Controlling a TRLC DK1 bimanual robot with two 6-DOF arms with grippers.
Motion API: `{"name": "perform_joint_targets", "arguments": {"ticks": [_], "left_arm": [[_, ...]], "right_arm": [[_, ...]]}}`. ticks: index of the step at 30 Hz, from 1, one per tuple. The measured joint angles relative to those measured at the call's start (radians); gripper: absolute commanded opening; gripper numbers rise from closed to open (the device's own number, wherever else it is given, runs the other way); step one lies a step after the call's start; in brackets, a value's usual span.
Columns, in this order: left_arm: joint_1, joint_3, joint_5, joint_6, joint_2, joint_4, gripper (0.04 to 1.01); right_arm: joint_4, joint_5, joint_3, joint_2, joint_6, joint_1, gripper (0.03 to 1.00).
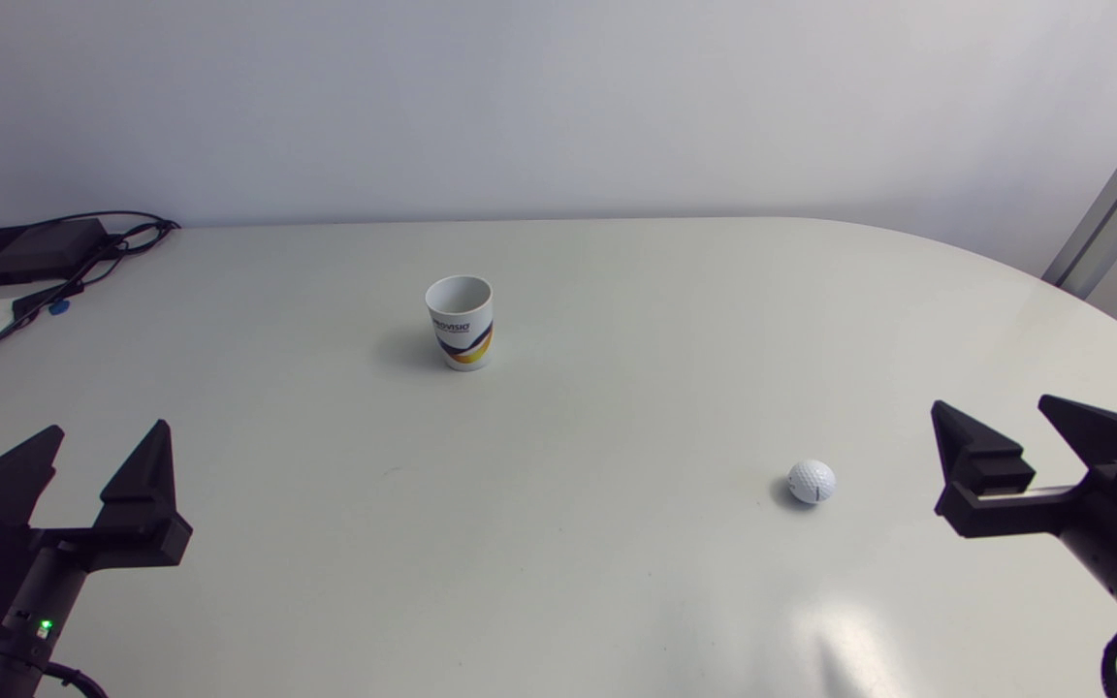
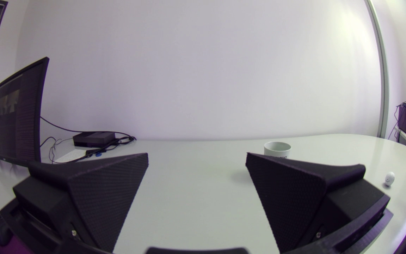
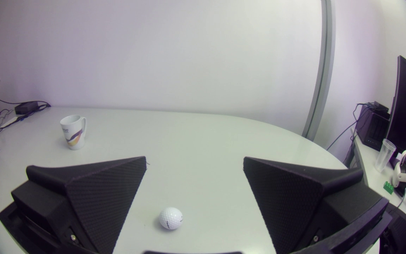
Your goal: Pick up the white golf ball from the table and place it into the cup.
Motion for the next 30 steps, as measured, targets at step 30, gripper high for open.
{"name": "perform_joint_targets", "arguments": {"ticks": [30], "left_arm": [[0.0, 0.0, 0.0, 0.0, 0.0, 0.0, 0.992]], "right_arm": [[-0.214, -0.496, 0.496, 0.896, 0.012, -0.223, 0.97]]}}
